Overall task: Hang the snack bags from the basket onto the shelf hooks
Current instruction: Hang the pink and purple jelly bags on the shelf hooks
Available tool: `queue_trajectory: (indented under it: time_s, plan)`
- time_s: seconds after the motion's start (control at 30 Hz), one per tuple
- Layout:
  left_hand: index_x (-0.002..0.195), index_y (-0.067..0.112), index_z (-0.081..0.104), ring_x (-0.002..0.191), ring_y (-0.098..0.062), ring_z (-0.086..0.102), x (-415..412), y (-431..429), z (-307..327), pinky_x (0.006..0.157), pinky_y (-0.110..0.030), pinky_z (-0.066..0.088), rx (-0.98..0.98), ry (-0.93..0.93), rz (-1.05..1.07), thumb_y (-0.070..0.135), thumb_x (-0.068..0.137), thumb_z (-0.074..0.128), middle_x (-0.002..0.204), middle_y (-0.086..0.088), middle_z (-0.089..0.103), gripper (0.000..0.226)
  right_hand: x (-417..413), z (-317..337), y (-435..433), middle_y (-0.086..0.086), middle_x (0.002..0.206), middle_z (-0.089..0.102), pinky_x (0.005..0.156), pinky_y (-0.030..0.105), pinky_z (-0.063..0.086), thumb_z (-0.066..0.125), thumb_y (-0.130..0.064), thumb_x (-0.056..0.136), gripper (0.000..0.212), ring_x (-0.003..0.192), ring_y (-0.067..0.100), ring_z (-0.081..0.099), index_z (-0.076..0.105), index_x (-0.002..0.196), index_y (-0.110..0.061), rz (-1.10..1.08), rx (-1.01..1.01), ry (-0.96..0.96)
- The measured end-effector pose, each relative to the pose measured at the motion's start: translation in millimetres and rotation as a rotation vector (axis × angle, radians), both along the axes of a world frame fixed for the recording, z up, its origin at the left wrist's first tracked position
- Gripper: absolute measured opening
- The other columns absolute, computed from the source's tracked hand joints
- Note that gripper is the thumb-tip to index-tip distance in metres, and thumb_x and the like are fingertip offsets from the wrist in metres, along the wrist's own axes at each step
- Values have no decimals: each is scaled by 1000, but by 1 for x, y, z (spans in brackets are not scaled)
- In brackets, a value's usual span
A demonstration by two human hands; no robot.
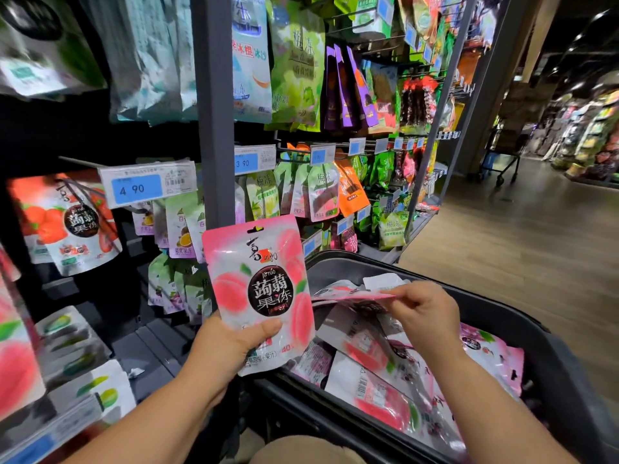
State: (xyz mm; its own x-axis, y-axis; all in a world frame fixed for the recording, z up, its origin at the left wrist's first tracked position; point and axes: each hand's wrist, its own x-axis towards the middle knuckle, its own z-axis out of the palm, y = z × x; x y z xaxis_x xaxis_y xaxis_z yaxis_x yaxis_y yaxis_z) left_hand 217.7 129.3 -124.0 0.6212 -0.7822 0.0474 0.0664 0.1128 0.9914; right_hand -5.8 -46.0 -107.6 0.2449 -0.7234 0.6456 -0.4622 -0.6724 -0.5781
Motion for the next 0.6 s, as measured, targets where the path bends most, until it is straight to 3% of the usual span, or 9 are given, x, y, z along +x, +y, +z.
queue_trajectory:
  time_s: [0.03,0.1,0.2,0.23,0.3,0.4,0.47,0.6]
  plan:
    - [94,11,74,71,-16,69,0,0,-1,78,-36,52,2,-12,-7,9,49,94,85,-6,77,49,0,1,0,-16,60,56,64,28,39,85,-7,70,23,71,6,51,78,68,-29,-1,-113,-28]
    - [91,11,75,68,-17,68,0,0,-1,75,-36,52,0,-19,-12,11,50,94,82,-7,77,46,1,5,2,-11,67,49,68,29,36,86,-9,71,17,77,6,44,75,64,-20,11,-128,-147]
    - [89,11,75,66,-16,68,0,-1,-1,73,-35,52,-1,-14,3,18,48,90,79,-6,76,44,-3,8,3,-8,77,54,73,34,45,84,-23,77,23,75,17,55,67,64,-15,124,178,-387]
    - [88,10,75,65,-15,67,-1,-1,-1,73,-35,51,-5,-12,5,21,49,87,78,-6,76,43,-5,9,4,-4,77,57,69,37,47,83,-32,76,27,69,24,57,64,68,-15,163,288,-464]
    - [88,10,75,67,-17,68,-1,-2,-2,74,-35,52,-5,-9,9,27,44,89,79,-6,76,49,-9,11,5,6,68,57,58,33,45,80,-43,76,37,57,21,54,59,76,-13,173,417,-582]
    - [89,10,75,68,-20,68,0,-3,-2,72,-36,52,12,-19,12,31,42,89,79,-8,76,53,-11,17,6,0,68,65,55,26,51,63,-22,94,13,56,8,61,58,86,-13,219,450,-784]
    - [89,10,75,68,-21,67,0,-4,-1,73,-39,55,21,-40,12,32,41,89,79,-9,76,54,-11,16,6,1,76,69,57,27,54,60,-21,95,7,62,12,65,60,90,-17,257,489,-818]
    - [91,10,75,72,-23,70,-1,-5,-2,75,-40,56,24,-50,8,28,48,88,82,-8,76,48,-2,5,8,14,90,70,73,46,54,79,-54,68,46,79,28,67,63,93,-18,354,602,-759]
